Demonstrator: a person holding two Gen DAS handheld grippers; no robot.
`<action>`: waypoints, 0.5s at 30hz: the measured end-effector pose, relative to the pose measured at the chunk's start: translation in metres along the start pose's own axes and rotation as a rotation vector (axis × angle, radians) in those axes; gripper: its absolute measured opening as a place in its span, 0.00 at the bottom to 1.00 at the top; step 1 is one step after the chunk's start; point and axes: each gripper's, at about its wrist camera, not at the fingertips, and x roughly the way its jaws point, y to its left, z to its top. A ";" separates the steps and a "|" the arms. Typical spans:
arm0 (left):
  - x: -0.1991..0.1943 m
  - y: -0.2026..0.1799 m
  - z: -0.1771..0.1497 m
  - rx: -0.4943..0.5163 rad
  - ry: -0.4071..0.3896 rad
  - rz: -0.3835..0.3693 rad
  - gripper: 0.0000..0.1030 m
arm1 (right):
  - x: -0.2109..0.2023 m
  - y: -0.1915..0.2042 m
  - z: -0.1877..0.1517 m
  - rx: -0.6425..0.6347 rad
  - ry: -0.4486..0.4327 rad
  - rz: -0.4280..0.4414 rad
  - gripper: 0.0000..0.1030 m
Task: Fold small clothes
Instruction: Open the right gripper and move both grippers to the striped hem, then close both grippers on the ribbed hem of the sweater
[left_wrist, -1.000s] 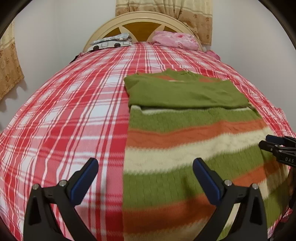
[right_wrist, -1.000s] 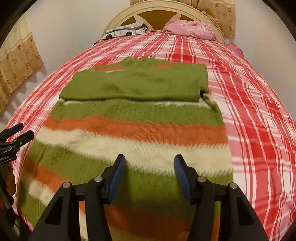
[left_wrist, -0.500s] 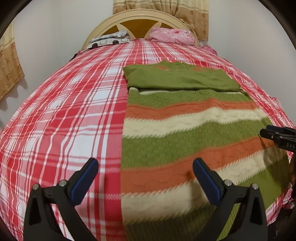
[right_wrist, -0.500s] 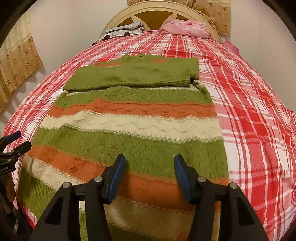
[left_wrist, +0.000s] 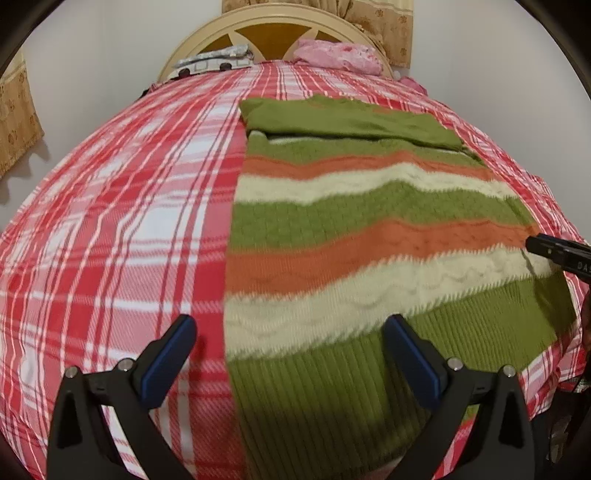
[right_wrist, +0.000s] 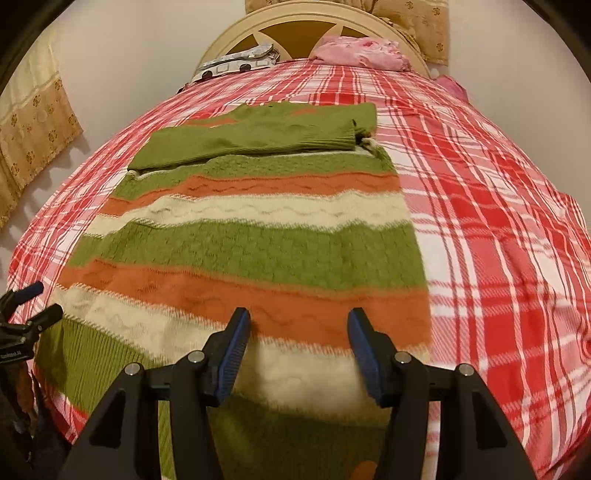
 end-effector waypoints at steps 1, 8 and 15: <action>0.000 0.000 -0.002 -0.004 0.005 -0.006 1.00 | -0.002 -0.001 -0.003 0.004 0.000 0.000 0.54; -0.011 0.000 -0.018 -0.010 0.013 -0.039 0.97 | -0.022 -0.011 -0.031 0.035 0.006 -0.014 0.54; -0.014 0.004 -0.034 -0.030 0.040 -0.055 0.87 | -0.042 -0.022 -0.052 0.063 0.002 -0.032 0.54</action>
